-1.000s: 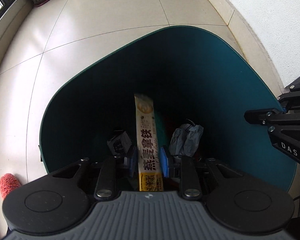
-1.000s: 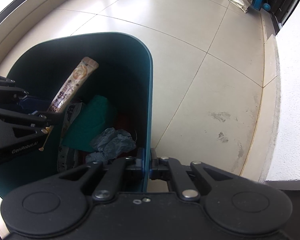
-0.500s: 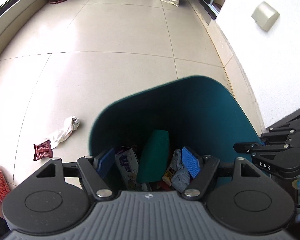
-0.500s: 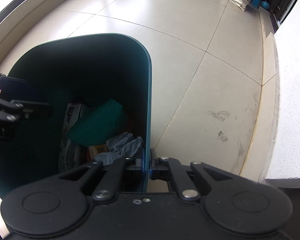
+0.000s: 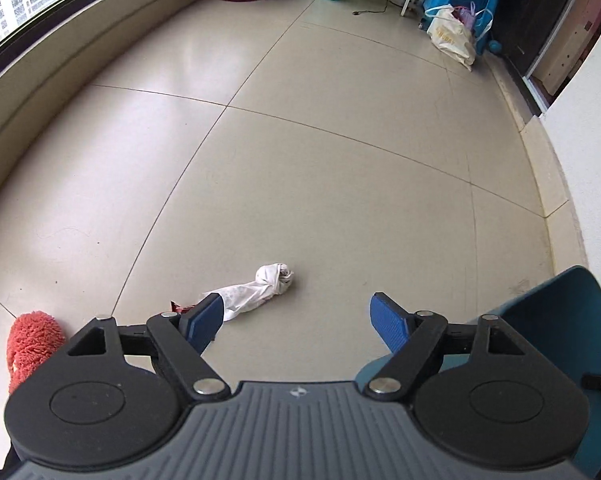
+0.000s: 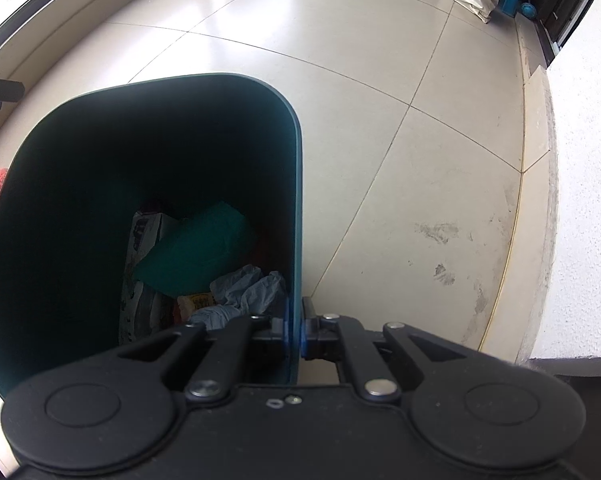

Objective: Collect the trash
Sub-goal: 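Lower the left gripper to the white tissue and grasp it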

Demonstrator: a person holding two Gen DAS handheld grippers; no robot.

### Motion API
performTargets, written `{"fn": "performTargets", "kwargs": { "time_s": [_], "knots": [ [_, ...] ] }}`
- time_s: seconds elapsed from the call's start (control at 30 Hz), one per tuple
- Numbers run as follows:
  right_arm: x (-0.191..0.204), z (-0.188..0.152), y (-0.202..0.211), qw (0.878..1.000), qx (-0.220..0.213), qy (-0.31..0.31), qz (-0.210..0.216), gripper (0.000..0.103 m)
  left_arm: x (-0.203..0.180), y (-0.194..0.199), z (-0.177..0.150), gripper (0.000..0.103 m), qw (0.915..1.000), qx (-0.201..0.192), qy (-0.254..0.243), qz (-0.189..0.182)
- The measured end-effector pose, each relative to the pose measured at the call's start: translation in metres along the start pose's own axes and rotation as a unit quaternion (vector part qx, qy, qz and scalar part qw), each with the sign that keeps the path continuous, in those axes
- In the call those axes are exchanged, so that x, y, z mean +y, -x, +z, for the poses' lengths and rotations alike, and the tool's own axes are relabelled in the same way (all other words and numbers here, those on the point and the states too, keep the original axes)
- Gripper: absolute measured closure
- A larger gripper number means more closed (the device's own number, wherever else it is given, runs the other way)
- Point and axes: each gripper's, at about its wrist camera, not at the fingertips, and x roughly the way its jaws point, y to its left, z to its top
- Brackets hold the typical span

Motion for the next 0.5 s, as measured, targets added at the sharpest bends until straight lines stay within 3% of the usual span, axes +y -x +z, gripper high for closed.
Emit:
{"fn": "performTargets", "kwargs": {
  "time_s": [0.07, 0.27, 0.5],
  "knots": [
    [0.0, 0.0, 0.0, 1.0, 0.001, -0.001, 0.001, 0.098, 0.01, -0.024, 0.004, 0.023, 0.9997, 0.01, -0.001, 0.022],
    [0.003, 0.001, -0.002, 1.0, 0.006, 0.015, -0.002, 0.096, 0.022, -0.104, 0.013, 0.023, 0.9978, 0.054, 0.015, 0.036],
    [0.007, 0.0, -0.013, 0.999, 0.033, 0.035, 0.005, 0.092, 0.008, -0.19, 0.008, 0.023, 0.991, 0.11, -0.032, 0.068]
  ]
}}
